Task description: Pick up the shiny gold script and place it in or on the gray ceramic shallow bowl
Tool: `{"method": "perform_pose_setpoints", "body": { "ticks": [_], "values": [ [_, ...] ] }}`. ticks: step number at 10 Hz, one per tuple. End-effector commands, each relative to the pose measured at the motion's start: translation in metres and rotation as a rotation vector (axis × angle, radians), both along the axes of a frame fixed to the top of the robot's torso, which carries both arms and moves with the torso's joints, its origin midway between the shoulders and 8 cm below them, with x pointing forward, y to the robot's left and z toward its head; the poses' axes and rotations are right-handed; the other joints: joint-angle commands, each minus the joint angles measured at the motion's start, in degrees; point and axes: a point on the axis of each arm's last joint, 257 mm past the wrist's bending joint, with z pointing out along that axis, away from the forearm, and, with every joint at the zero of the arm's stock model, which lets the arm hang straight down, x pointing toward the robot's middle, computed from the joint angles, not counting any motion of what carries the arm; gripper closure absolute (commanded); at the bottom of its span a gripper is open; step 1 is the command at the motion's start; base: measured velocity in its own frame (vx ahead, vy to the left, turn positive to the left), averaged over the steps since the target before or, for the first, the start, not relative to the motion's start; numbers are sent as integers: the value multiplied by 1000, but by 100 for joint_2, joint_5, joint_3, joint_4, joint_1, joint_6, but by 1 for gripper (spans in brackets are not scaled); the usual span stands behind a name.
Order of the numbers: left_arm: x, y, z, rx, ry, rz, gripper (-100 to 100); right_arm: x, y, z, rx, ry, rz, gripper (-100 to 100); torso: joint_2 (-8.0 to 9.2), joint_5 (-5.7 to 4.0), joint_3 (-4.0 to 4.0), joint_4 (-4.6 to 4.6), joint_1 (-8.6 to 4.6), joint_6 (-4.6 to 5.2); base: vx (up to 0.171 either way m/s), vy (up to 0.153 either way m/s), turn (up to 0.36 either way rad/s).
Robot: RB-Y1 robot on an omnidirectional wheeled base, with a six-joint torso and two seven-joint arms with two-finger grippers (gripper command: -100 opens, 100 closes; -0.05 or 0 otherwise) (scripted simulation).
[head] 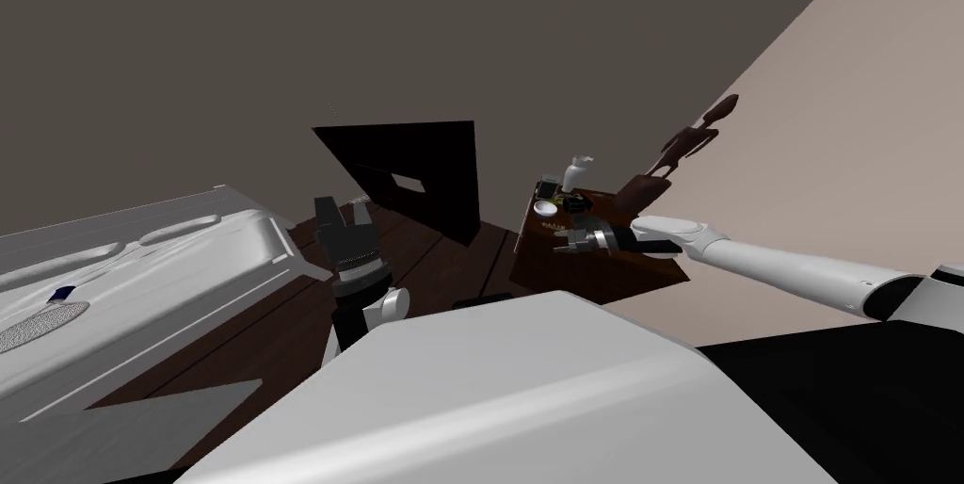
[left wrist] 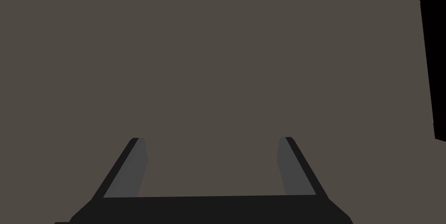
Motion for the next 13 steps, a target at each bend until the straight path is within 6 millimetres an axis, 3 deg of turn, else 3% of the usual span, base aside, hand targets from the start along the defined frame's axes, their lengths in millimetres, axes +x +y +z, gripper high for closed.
{"method": "perform_pose_setpoints", "body": {
  "ticks": [1, 2, 3, 4, 5, 8, 9, 10, 11, 12, 13],
  "values": [
    [0, 0, 0, 0, 0, 0, 0, -4, -33, -7, -89, 39, -25, -100, 0, 0, 0, 0, 0, 0, 111, -95, 246],
    [0, 0, 0, 0, 0, 0, 0, -4, -35, -5, -96, 39, -24, -100, -10, -4, -6, -3, -13, 0, 93, -80, 84],
    [0, 0, 0, 0, 0, 0, 0, -9, -55, -7, -143, 63, -40, -100, -7, -5, -5, -2, -9, 5, 78, -51, 102],
    [0, 0, 0, 0, 0, 0, 0, -9, -55, -7, -143, 63, -40, -100, -4, -2, -3, -1, -1, 2, 51, -38, 79],
    [0, 0, 0, 0, 0, 0, 0, -15, -72, -10, -185, 87, -57, -100, 7, -2, 3, 1, 7, 6, 61, -35, 135],
    [0, 0, 0, 0, 0, 0, 0, -36, -111, -20, -270, 162, -103, -100, -9, -2, -6, -2, 3, 2, 105, -53, 163],
    [0, 0, 0, 0, 0, 0, 0, -52, -125, -30, -297, 210, -125, -100, -17, -2, -11, -5, 4, 2, 148, -50, 187],
    [0, 0, 0, 0, 0, 0, 0, -65, -131, -38, -306, 243, -137, -100, -26, -2, -16, -7, 4, 2, 154, -38, 155],
    [0, 0, 0, 0, 0, 0, 0, -55, -126, -33, -297, 220, -129, -100, -29, -2, -18, -8, 9, 4, 65, -16, 24],
    [0, 0, 0, 0, 0, 0, 0, -56, -128, -34, -299, 224, -131, 0, -6, 1, -5, -3, 19, 6, 12, -4, -1],
    [0, 0, 0, 0, 0, 0, 0, -63, -134, -38, -300, 221, -122, -100, 15, 2, 7, 2, 25, 7, 54, 41, -47]
  ]
}}
